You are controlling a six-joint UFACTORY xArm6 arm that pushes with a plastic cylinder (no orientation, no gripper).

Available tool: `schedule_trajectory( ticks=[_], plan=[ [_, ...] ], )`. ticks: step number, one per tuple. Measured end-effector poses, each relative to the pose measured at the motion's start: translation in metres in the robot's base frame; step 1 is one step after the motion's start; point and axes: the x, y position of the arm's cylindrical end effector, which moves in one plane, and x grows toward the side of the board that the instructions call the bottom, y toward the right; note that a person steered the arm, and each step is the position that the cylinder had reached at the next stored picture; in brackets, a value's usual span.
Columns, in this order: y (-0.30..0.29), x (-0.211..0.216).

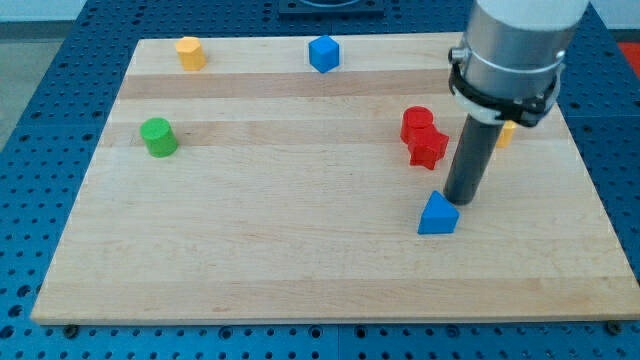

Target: Move the triangle to the bottom left side of the board

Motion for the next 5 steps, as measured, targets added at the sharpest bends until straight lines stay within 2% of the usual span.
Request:
schedule_trajectory(
  ticks=[3,5],
  plan=[
    [-0.065,0.047],
    [-0.087,0.089]
  ],
)
